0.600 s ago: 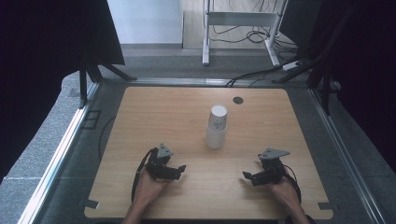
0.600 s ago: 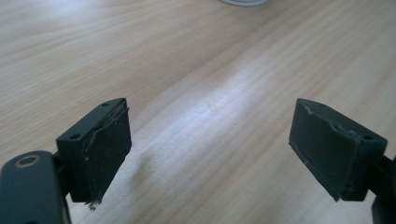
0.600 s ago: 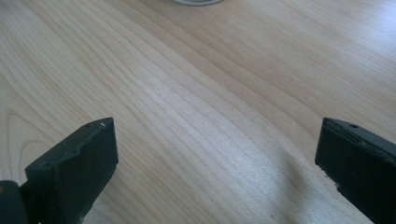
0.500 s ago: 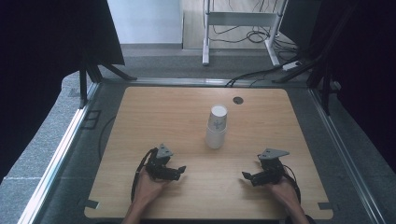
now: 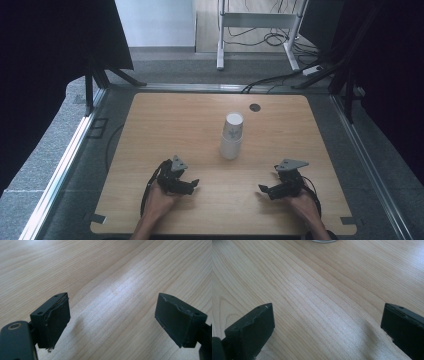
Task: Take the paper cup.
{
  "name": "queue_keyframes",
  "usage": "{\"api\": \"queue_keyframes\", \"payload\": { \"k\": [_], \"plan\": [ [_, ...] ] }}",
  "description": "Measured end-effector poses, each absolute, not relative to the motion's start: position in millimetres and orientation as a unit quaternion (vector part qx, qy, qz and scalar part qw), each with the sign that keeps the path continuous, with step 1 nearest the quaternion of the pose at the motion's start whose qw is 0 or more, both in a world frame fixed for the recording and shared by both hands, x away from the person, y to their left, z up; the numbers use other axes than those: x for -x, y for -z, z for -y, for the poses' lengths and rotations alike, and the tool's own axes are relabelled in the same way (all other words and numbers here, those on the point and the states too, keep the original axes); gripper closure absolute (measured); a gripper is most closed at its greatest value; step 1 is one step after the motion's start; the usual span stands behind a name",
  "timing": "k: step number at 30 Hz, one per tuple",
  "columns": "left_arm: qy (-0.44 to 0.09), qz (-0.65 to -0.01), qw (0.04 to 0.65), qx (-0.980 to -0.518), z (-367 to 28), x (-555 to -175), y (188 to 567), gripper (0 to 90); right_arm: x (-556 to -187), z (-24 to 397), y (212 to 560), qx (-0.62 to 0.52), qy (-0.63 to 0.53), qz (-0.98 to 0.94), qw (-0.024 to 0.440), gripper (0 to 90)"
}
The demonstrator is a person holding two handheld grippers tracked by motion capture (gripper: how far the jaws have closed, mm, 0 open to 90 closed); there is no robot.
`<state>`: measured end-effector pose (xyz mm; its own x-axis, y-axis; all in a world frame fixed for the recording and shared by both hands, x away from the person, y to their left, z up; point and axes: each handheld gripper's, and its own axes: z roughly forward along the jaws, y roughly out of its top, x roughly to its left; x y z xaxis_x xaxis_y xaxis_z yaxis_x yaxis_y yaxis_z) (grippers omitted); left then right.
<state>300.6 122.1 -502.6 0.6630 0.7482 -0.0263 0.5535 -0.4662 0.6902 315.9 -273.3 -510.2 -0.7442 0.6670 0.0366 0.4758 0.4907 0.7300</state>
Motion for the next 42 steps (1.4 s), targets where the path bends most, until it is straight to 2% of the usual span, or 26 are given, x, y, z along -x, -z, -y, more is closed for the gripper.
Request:
{"api": "queue_keyframes", "payload": {
  "k": [22, 33, 42],
  "plan": [
    [-0.13, -0.379, 0.356, -0.844, -118.7, -301.4, 499.5, 12.8, -317.7, 271.8, 499.1, -0.333, -0.388, -0.85, 0.125, 0.0],
    [-0.129, -0.373, 0.381, -0.836, -124.6, -310.5, 484.1, 12.9, -322.5, 271.8, 484.2, -0.322, -0.388, -0.854, 0.127, 0.0],
    [-0.129, -0.352, 0.376, -0.847, -114.1, -319.5, 478.4, 12.9, -331.7, 271.6, 470.5, -0.316, -0.387, -0.859, 0.115, 0.0]
  ]
}}
